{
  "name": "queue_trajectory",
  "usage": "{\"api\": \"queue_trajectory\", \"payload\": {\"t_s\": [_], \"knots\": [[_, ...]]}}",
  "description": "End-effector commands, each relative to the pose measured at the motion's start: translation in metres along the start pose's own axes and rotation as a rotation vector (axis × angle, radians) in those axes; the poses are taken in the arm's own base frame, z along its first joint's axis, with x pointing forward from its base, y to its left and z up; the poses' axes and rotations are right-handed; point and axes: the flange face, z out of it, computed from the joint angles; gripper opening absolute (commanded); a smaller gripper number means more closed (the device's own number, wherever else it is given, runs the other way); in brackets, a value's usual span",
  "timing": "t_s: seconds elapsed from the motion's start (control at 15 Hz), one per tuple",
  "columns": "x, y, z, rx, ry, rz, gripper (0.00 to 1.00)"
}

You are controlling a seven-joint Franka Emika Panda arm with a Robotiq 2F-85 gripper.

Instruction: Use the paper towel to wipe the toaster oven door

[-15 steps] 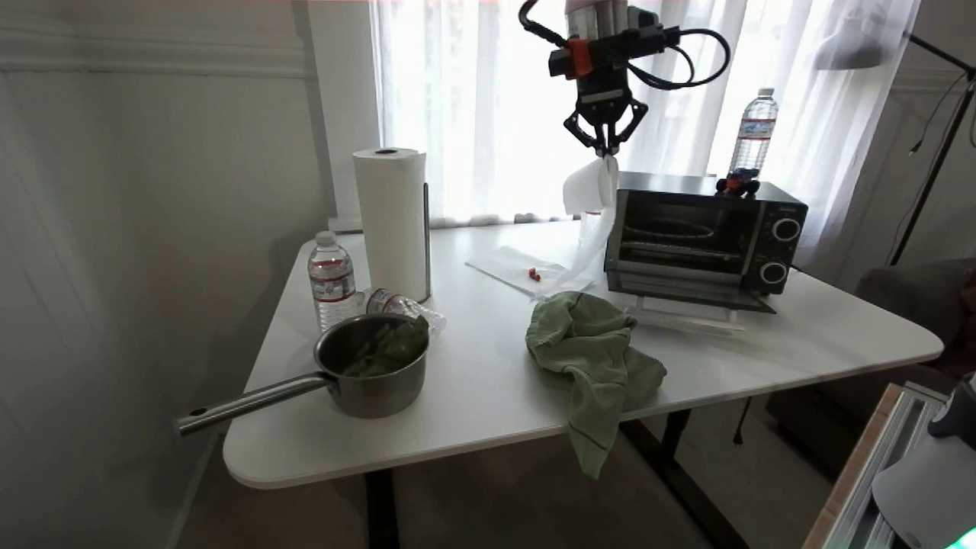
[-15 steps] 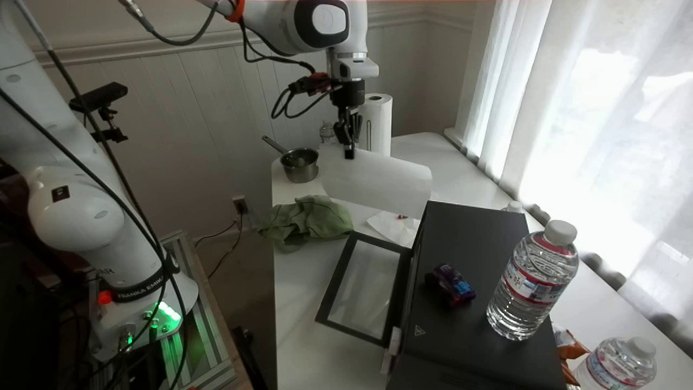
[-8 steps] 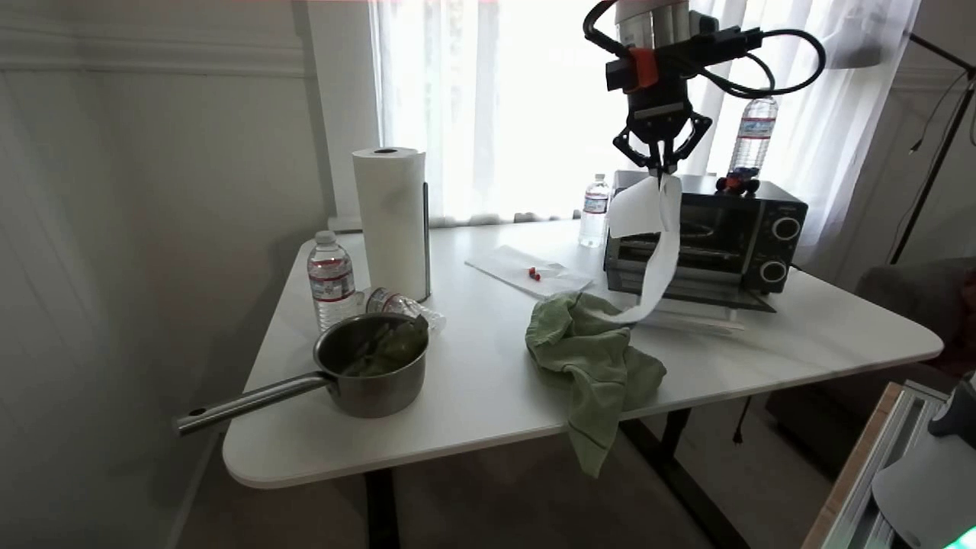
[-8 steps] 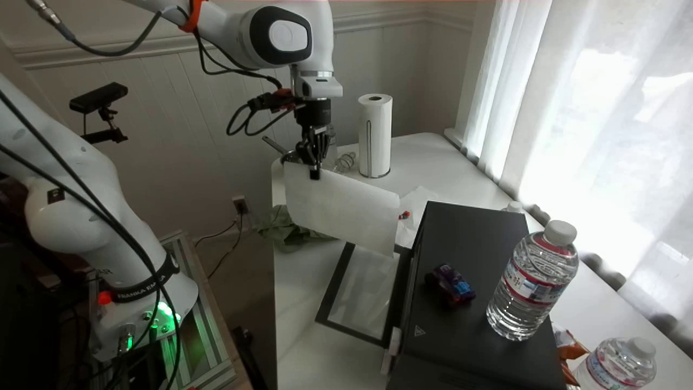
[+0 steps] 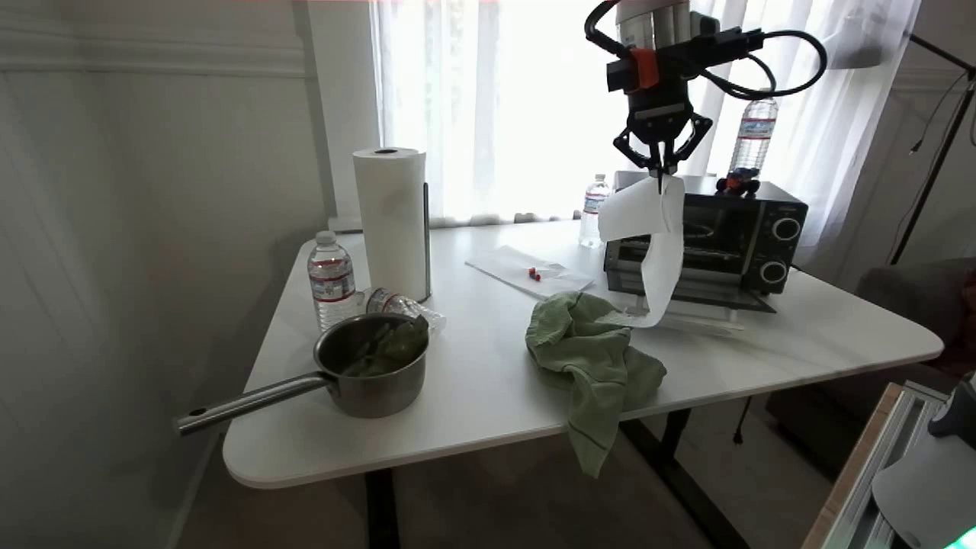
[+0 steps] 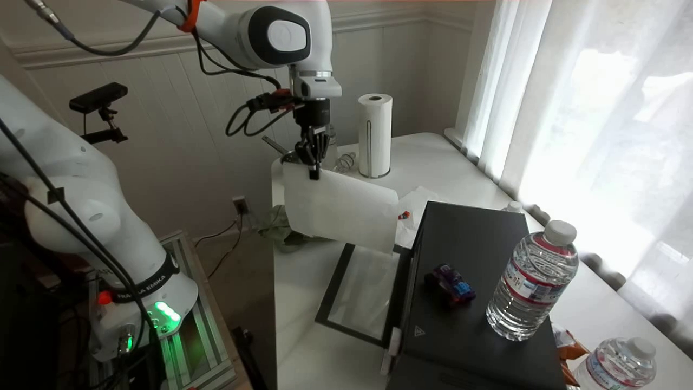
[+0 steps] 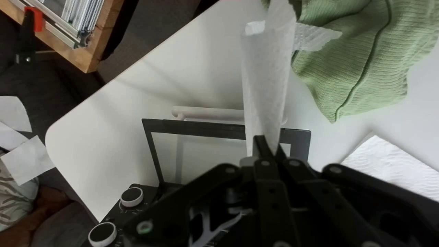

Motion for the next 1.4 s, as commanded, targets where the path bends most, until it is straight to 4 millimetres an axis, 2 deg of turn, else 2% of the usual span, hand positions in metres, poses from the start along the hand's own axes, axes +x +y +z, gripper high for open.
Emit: {"api": "queue_trajectory", "payload": {"t_s": [0.0,0.13,0.4,0.67,1.0,1.33], "knots": [[0.011,0.001,0.005,0.011,-0.025,0.019,0.0],[0.028,0.01,0.018,0.024,-0.065,0.066,0.0],[0.06,0.032,0.057,0.029,-0.152,0.152,0.0],[0.082,0.045,0.091,0.032,-0.218,0.234,0.0],[0.106,0.041,0.132,0.061,-0.212,0.321,0.0],[0.124,0.025,0.167,0.144,-0.122,0.372,0.0]]}}
